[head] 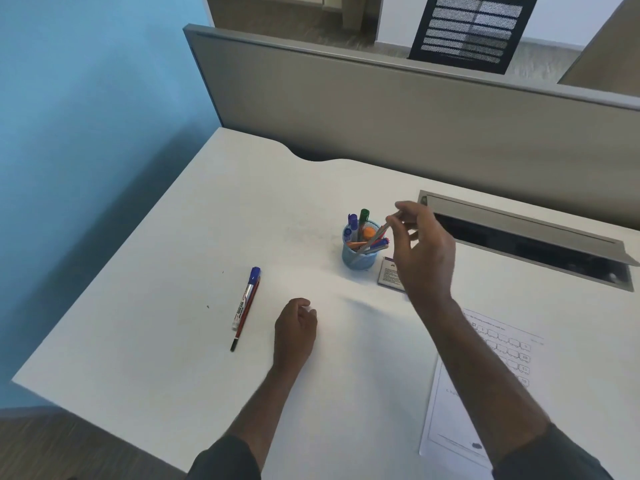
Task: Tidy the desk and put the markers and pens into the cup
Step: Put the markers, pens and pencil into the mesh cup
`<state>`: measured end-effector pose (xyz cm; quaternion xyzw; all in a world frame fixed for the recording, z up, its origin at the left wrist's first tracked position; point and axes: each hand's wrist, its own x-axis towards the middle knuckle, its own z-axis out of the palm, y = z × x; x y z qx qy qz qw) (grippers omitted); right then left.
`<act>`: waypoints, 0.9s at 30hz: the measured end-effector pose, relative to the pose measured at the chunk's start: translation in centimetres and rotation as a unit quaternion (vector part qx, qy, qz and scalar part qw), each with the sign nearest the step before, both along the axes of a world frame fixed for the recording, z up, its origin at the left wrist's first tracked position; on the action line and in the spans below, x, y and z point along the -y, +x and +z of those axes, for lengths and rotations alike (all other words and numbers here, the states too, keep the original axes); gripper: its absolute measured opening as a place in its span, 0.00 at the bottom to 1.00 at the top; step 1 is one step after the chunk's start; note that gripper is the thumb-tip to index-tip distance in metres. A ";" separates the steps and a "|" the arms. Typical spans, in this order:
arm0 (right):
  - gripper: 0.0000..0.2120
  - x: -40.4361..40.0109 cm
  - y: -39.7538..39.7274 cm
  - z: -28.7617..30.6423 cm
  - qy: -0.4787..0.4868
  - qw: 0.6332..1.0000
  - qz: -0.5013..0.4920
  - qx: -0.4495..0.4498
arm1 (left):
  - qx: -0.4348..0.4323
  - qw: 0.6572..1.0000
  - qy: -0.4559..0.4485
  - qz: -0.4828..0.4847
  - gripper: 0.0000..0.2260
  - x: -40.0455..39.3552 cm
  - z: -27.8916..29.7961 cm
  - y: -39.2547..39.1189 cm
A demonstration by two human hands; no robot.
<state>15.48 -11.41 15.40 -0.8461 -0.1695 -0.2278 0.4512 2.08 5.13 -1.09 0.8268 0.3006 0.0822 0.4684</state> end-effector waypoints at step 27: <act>0.05 -1.7 4.8 -3.2 -0.227 0.974 -0.007 0.023 | -0.012 0.996 0.060 0.062 0.14 -3.5 0.6 -0.3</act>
